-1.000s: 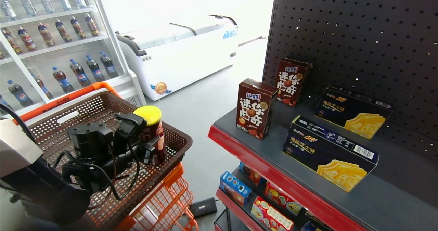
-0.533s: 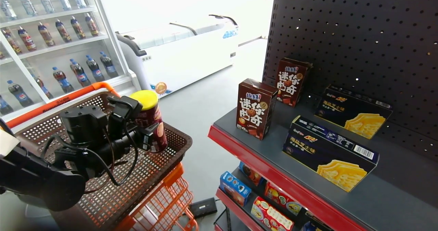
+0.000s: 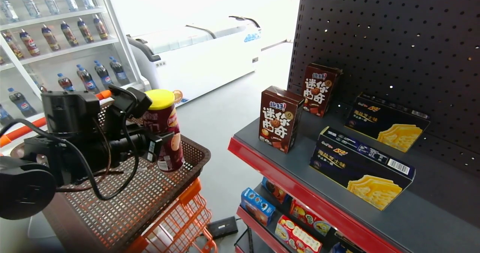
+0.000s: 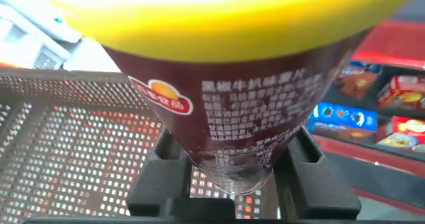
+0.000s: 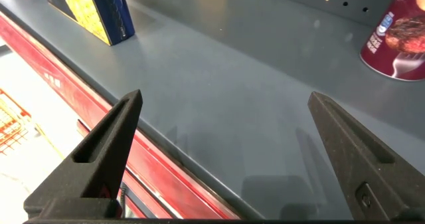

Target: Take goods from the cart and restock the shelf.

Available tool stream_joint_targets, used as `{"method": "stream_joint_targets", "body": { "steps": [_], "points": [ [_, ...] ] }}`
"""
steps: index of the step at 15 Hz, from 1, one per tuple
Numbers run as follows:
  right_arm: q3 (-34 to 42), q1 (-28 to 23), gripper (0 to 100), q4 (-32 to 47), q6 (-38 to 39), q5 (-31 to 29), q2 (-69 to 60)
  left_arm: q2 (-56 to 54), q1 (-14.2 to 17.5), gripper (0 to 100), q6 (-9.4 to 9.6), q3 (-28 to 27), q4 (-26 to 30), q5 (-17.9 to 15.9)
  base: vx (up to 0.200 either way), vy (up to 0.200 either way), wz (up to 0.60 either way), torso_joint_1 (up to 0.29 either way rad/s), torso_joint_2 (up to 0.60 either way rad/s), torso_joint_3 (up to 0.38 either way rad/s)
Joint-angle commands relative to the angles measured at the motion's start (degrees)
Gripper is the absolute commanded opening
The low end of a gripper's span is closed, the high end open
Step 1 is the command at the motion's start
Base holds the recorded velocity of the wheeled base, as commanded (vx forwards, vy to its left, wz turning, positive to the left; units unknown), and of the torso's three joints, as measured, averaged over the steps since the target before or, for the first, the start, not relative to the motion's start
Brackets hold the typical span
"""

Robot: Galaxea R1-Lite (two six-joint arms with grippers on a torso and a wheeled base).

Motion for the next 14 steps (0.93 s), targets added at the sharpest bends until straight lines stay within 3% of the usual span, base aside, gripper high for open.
{"method": "stream_joint_targets", "body": {
  "steps": [1,5,8,9,14],
  "points": [
    [0.01,0.00,100,-0.01,-0.01,0.01,0.07,-6.10,-0.01,0,0.02,-1.54,2.80,-1.45,0.000,0.000,0.00,0.000,0.00,0.000],
    [0.01,0.00,100,-0.01,-0.01,0.01,0.07,-14.01,-1.50,0,-0.33,1.36,10.62,-8.13,0.000,0.000,0.00,0.000,0.00,0.000],
    [0.01,0.00,100,-0.01,-0.01,0.01,0.07,-15.85,-3.26,0,-5.87,1.71,8.34,-8.65,0.000,0.000,0.00,0.000,0.00,0.000],
    [0.01,0.00,100,-0.01,-0.01,0.01,0.07,-16.20,-3.70,0,-6.66,1.62,8.16,-8.65,0.000,0.000,0.00,0.000,0.00,0.000],
    [0.01,0.00,100,-0.01,-0.01,0.01,0.07,-17.70,-3.79,0,-6.58,1.71,8.78,-13.40,0.000,0.000,0.00,0.000,0.00,0.000]
  ]
}}
